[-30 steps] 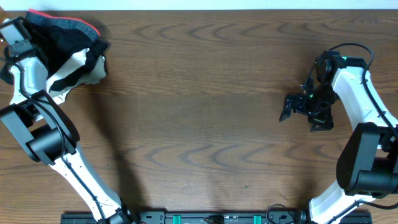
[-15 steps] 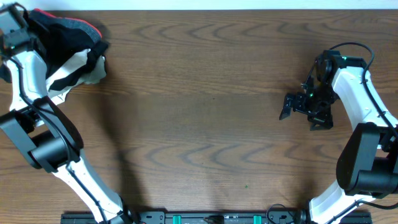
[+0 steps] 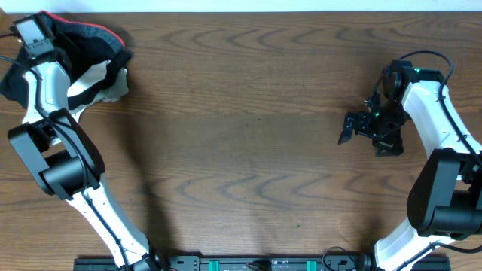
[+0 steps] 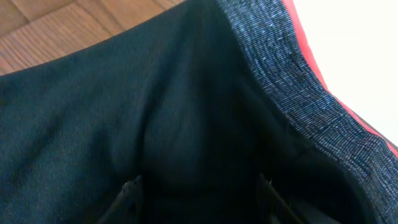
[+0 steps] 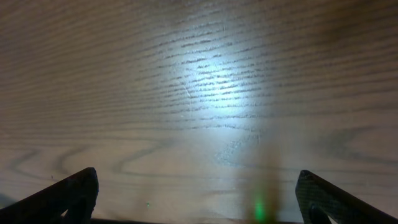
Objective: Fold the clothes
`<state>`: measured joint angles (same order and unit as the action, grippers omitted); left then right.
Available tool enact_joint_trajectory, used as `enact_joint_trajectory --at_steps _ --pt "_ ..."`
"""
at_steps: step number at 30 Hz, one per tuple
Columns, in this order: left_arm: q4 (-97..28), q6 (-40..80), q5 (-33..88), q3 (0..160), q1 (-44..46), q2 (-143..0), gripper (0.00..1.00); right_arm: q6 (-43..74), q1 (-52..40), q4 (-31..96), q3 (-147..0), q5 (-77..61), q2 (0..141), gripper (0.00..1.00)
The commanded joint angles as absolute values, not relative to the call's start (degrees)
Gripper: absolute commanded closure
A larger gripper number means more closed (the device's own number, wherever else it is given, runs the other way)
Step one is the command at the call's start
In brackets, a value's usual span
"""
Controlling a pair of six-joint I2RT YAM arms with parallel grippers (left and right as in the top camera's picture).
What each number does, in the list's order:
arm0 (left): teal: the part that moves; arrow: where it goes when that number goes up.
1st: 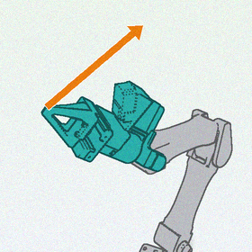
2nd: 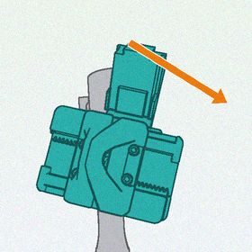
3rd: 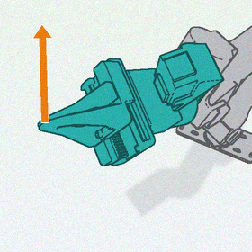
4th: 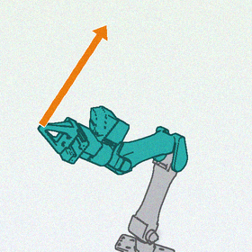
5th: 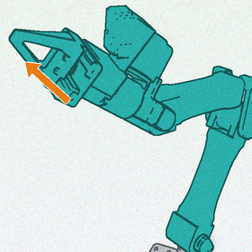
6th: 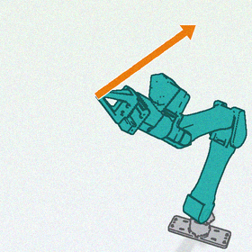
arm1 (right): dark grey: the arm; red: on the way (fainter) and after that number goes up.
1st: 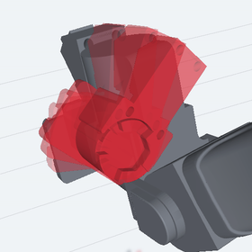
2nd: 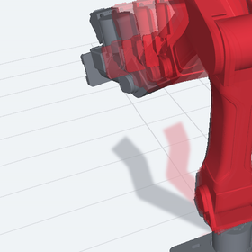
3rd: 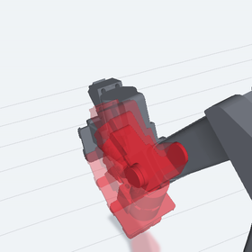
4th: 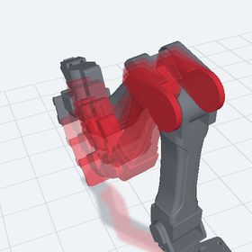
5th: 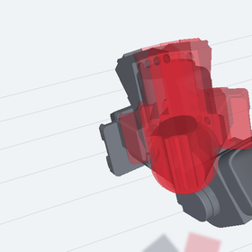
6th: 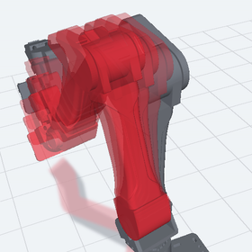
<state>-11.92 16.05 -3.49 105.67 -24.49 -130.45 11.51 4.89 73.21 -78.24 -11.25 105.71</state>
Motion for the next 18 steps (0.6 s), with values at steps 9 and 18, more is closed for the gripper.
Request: enact_joint_trajectory --at_steps 9,18 --pt "-15.84 16.82 -3.68 100.68 -21.06 -132.57 0.41 12.23 4.32 72.4 -78.19 -10.94 105.75 0.01" --pt "-17.67 17.41 -3.7 100.68 -17.89 -117.97 0.4 13.28 4.32 71.57 -79.37 -11.4 105.73 0.01"
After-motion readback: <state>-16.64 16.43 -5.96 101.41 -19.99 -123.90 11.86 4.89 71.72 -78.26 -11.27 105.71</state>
